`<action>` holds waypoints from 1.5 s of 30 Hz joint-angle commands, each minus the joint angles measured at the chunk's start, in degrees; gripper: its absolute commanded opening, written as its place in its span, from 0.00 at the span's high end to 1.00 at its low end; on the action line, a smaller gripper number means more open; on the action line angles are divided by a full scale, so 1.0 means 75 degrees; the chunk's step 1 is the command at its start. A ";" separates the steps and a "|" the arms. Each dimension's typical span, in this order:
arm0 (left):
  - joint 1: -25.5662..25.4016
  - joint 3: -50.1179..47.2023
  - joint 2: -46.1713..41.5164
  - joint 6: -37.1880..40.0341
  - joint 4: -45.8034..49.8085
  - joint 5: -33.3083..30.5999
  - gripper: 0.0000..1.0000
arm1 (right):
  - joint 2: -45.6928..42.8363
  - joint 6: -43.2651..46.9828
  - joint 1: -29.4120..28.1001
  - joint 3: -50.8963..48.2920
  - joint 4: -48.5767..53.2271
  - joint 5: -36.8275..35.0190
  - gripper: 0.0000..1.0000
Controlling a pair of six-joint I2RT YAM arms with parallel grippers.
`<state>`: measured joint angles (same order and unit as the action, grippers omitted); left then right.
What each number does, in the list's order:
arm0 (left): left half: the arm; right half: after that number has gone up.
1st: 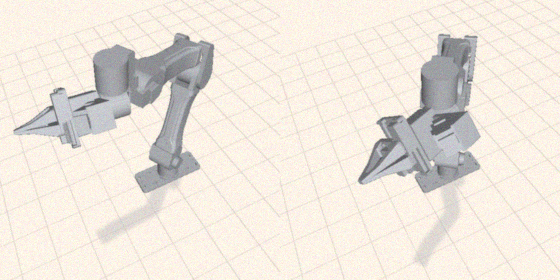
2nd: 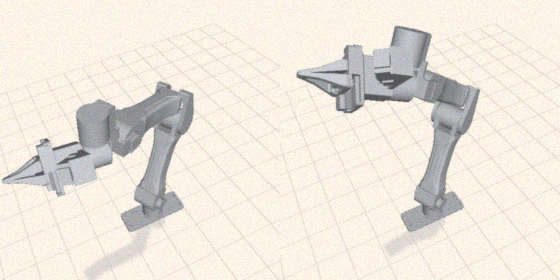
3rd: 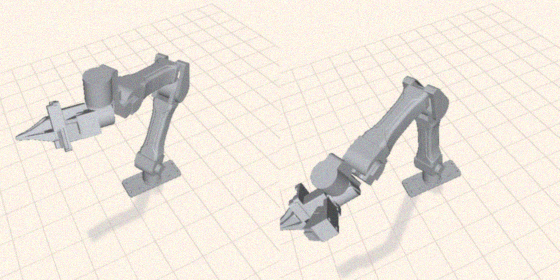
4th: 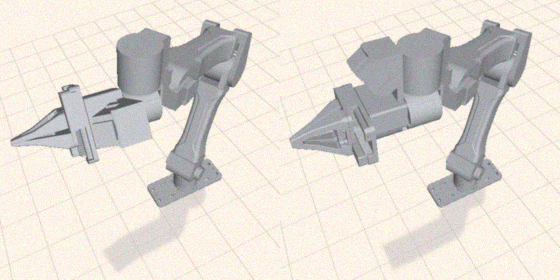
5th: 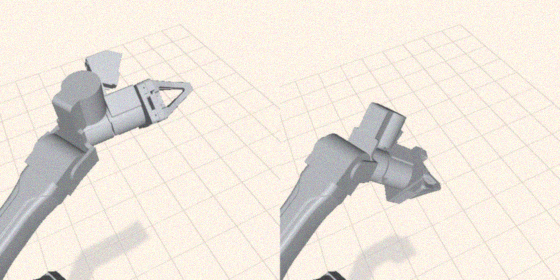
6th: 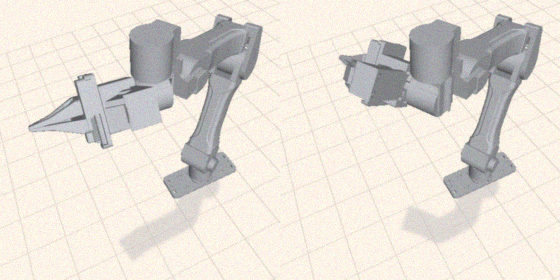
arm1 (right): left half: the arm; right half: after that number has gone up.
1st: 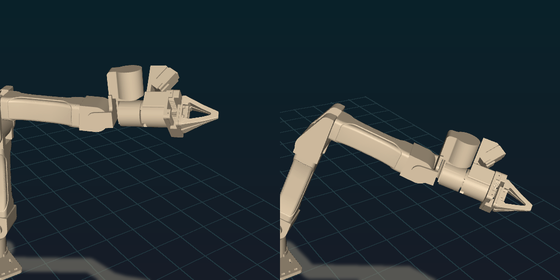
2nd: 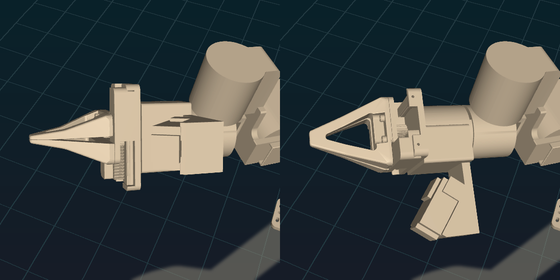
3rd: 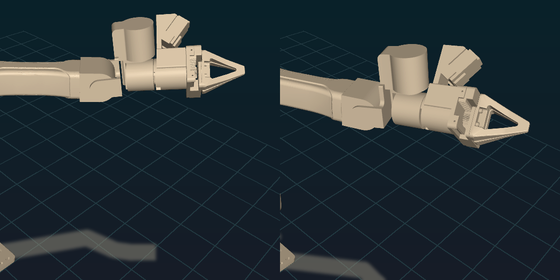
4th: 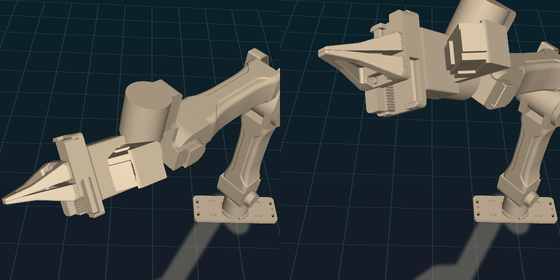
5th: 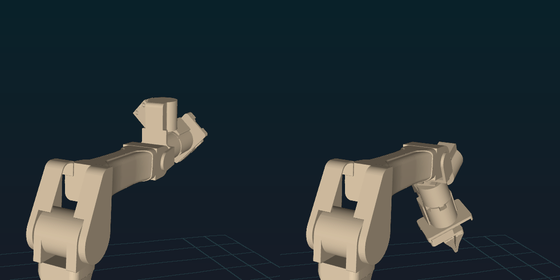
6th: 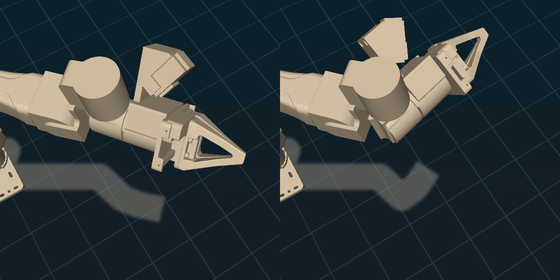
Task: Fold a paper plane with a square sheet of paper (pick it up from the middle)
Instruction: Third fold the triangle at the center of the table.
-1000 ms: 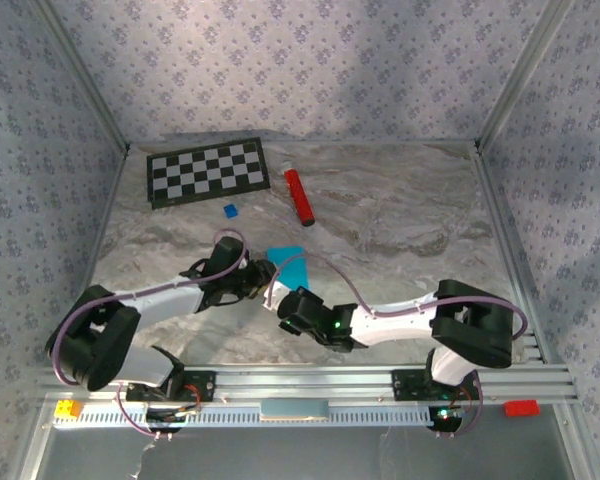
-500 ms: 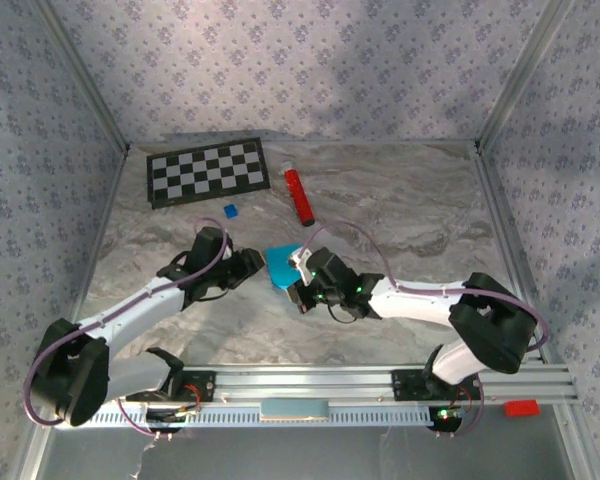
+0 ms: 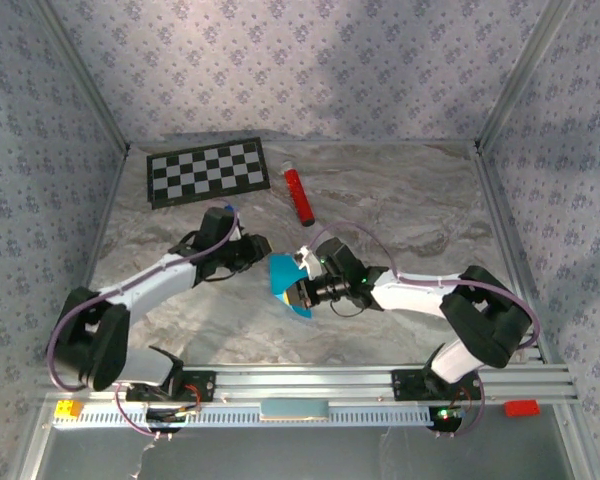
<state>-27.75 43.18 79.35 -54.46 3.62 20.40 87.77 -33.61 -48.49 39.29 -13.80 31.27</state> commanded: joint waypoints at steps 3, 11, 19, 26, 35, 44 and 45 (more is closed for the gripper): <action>-0.0047 0.0794 0.1126 0.0351 -0.0532 0.1036 0.80 | 0.0121 -0.0648 -0.0149 -0.0381 -0.0761 -0.0046 1.00; -0.0504 0.1850 0.2752 0.1092 0.0234 0.1077 0.91 | 0.0426 -0.0750 -0.0257 -0.0465 -0.1212 -0.0338 1.00; -0.0774 0.2342 0.3706 0.1816 0.1287 0.0798 0.95 | 0.0693 -0.0705 -0.0260 -0.0341 -0.1254 -0.0442 1.00; -0.0812 0.2275 0.4187 0.1983 0.1356 0.0845 0.98 | 0.0933 -0.0388 -0.0148 -0.0041 -0.0649 -0.0442 1.00; -0.0830 0.2164 0.4162 0.1995 0.1283 0.0760 0.98 | 0.0901 0.0219 0.0250 -0.0021 -0.0167 -0.0541 1.00; -0.0835 0.2078 0.4144 0.1970 0.1177 0.0778 0.99 | 0.0922 0.0718 0.0421 0.0113 0.0308 -0.0715 1.00; -0.0836 0.2044 0.4128 0.1960 0.1159 0.0763 0.98 | 0.0931 0.0762 0.0418 0.0129 0.0360 -0.0763 1.00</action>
<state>-33.52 60.18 108.33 -40.91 10.35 27.88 94.43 -30.57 -45.50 38.44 -14.06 27.11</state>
